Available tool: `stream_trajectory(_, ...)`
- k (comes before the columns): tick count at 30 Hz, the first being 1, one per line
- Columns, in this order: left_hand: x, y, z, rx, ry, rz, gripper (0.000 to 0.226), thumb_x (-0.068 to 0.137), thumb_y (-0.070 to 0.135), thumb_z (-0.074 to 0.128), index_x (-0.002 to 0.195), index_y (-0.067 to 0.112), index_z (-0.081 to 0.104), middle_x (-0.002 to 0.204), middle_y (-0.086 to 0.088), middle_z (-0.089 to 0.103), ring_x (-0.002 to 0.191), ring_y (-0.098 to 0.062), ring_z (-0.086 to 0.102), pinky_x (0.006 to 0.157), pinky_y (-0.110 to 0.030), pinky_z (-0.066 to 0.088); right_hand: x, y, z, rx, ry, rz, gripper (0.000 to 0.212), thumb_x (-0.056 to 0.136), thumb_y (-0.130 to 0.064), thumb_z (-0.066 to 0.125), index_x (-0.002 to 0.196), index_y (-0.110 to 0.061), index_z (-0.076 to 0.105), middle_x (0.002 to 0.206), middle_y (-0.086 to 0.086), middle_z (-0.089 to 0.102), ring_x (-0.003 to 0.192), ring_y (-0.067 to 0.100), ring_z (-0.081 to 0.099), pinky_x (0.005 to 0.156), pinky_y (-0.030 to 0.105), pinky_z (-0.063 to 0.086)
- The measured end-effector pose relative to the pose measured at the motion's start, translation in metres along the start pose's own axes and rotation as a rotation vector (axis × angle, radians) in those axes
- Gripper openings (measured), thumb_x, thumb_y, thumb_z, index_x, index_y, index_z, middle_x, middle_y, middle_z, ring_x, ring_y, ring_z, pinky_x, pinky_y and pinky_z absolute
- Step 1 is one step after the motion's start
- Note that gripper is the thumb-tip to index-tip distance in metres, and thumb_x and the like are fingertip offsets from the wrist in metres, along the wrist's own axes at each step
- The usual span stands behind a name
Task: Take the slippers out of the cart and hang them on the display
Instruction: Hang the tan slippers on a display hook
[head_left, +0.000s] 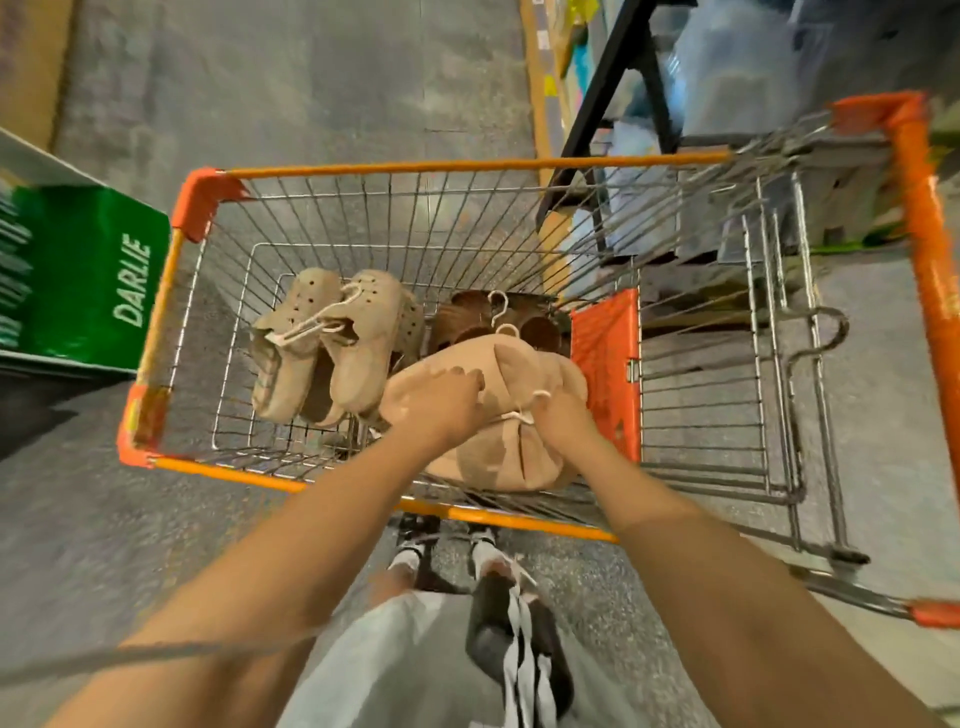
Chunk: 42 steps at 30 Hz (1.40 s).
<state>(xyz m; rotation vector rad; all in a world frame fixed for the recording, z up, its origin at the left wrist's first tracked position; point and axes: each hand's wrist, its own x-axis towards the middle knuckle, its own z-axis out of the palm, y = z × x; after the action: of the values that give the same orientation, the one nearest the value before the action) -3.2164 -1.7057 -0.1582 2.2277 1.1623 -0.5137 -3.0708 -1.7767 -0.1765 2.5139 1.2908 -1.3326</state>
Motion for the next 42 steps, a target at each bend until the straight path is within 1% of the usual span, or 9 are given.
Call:
stream_trajectory(9,0.024,0.027,0.012,0.070,0.086,0.040,0.039,0.093,0.032,0.048,0.129,0.017,0.047,0.130,-0.010,0.043,0.122,-0.029,0.036,0.095,-0.041,0.034,0.012,0.018,0.007,0.237,0.109,0.051,0.027,0.097,-0.012,0.038,0.118,-0.008,0.056,0.119,0.017,0.059,0.112,0.034,0.054,0.093,0.038,0.043)
stream_trajectory(12,0.029,0.026,0.012,0.154,0.061,0.076,0.038,0.092,0.034,0.049,0.127,0.020,0.051,0.131,-0.007,0.044,0.125,-0.027,0.036,0.099,-0.042,0.032,0.007,0.012,0.009,0.319,0.158,-0.009,0.039,0.097,-0.010,0.036,0.135,-0.014,0.040,0.117,0.010,0.056,0.108,0.026,0.053,0.094,0.039,0.044)
stream_trajectory(15,0.028,0.022,0.011,0.179,0.019,0.076,0.039,0.093,0.032,0.047,0.129,0.019,0.050,0.136,-0.005,0.042,0.130,-0.024,0.033,0.108,-0.047,0.024,0.001,0.010,0.016,0.190,0.189,-0.048,0.036,0.097,-0.015,0.034,0.133,-0.015,0.039,0.114,0.005,0.057,0.101,0.022,0.054,0.078,0.030,0.040)
stream_trajectory(20,0.016,0.006,0.005,0.216,0.069,0.022,0.048,0.093,0.040,0.047,0.136,0.022,0.039,0.142,-0.010,0.035,0.132,-0.029,0.028,0.108,-0.047,0.025,-0.021,-0.020,-0.002,-0.131,0.190,-0.246,0.031,0.095,-0.011,0.036,0.125,-0.006,0.044,0.124,0.015,0.053,0.114,0.033,0.050,0.089,0.037,0.040)
stream_trajectory(26,-0.027,-0.010,-0.040,0.199,0.214,-0.097,0.055,0.091,0.036,0.050,0.143,0.024,0.033,0.147,-0.010,0.029,0.135,-0.035,0.024,0.108,-0.043,0.025,-0.059,-0.090,-0.057,-0.384,0.326,-0.661,0.039,0.087,0.003,0.042,0.126,-0.003,0.046,0.112,0.017,0.061,0.092,0.037,0.060,0.073,0.039,0.042)
stream_trajectory(29,-0.060,-0.028,-0.074,0.193,0.433,-0.141,0.058,0.090,0.042,0.048,0.142,0.022,0.034,0.139,-0.011,0.039,0.128,-0.033,0.033,0.101,-0.040,0.031,-0.079,-0.138,-0.090,-0.458,0.377,-0.888,0.030,0.074,0.005,0.060,0.104,0.005,0.059,0.086,0.022,0.068,0.067,0.040,0.066,0.055,0.039,0.048)
stream_trajectory(34,-0.137,-0.054,-0.136,0.112,0.714,-0.321,0.057,0.087,0.049,0.042,0.124,0.007,0.055,0.110,-0.017,0.059,0.112,-0.038,0.047,0.096,-0.044,0.034,-0.125,-0.231,-0.120,-0.518,0.579,-1.285,0.015,0.091,-0.015,0.052,0.100,-0.004,0.057,0.095,0.016,0.067,0.081,0.033,0.066,0.064,0.034,0.047)
stream_trajectory(37,-0.211,-0.079,-0.162,0.084,0.940,-0.485,0.035,0.079,0.035,0.062,0.094,0.004,0.063,0.092,-0.017,0.064,0.100,-0.037,0.051,0.090,-0.045,0.037,-0.174,-0.292,-0.106,-0.481,0.459,-1.407,0.023,0.097,-0.025,0.042,0.103,-0.006,0.052,0.107,0.017,0.062,0.097,0.037,0.060,0.072,0.039,0.042)
stream_trajectory(42,-0.326,-0.121,-0.146,0.320,1.026,-0.701,0.029,0.064,0.043,0.044,0.063,0.017,0.056,0.059,-0.001,0.058,0.062,-0.026,0.058,0.063,-0.034,0.032,-0.244,-0.356,-0.049,-0.344,0.380,-1.654,0.024,0.093,-0.026,0.045,0.103,-0.006,0.053,0.103,0.014,0.063,0.096,0.038,0.058,0.068,0.038,0.038)
